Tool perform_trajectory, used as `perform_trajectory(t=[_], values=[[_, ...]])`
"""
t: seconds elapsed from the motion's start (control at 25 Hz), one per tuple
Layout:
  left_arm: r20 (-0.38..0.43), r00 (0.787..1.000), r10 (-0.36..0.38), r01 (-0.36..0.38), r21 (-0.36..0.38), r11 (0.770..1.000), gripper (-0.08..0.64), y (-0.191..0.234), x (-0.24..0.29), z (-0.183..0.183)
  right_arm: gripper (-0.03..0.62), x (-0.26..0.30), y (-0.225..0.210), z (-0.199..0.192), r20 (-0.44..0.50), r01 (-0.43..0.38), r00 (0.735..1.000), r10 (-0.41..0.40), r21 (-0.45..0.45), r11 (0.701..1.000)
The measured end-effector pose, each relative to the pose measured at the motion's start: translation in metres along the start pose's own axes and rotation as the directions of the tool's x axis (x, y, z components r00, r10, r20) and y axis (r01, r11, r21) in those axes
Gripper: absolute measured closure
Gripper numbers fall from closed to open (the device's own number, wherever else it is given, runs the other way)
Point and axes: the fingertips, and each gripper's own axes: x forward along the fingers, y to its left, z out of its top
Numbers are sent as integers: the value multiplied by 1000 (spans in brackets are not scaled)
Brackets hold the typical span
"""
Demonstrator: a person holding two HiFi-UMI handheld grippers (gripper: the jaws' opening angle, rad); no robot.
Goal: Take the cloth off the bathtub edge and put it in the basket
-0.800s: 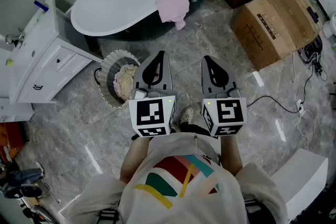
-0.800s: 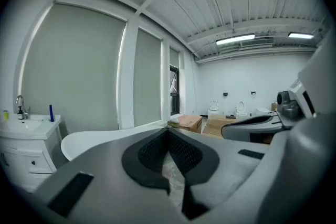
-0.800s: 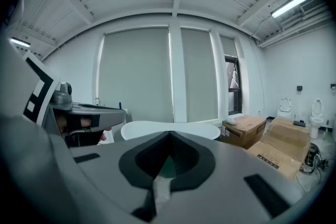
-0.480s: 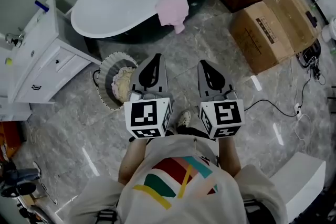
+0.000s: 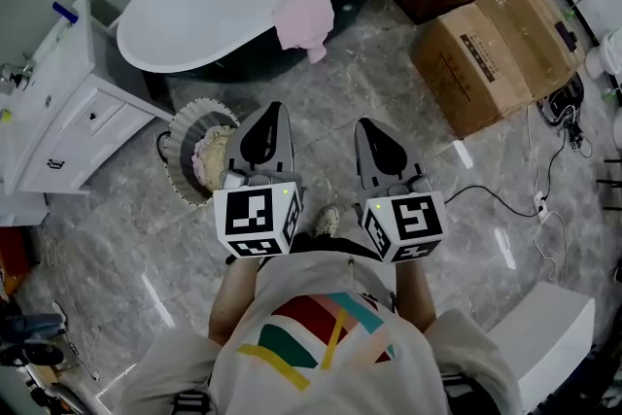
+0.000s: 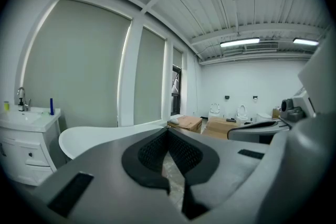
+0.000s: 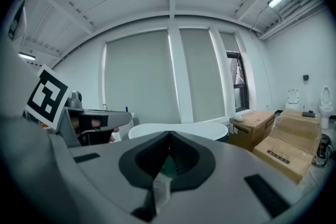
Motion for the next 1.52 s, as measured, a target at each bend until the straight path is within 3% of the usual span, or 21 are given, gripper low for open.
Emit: perform_trajectory(t=[0.28,0.72,0.92,1.12,1.32,1.52], values=[[16,1000,-10,9,35,999,541,-17,3,11,580,-13,9,11,31,-51,998,54,-66,996],[81,995,-63,62,19,998,541,-32,12,30,581,-29,-1,33,96,-7,995,18,-111,994],[85,990,-112,114,-19,993,541,-49,16,23,580,-31,0,54,128,-84,988,81,11,996],[95,987,-128,133,-52,990,541,-38,27,20,581,-15,-2,72,156,-76,984,81,-34,997],[95,991,-94,104,-105,989,542,-11,47,16,580,4,1,70,156,-174,975,160,77,982],[111,990,-91,112,-197,974,543,-1,79,34,580,31,-24,77,169,-99,982,86,72,992]])
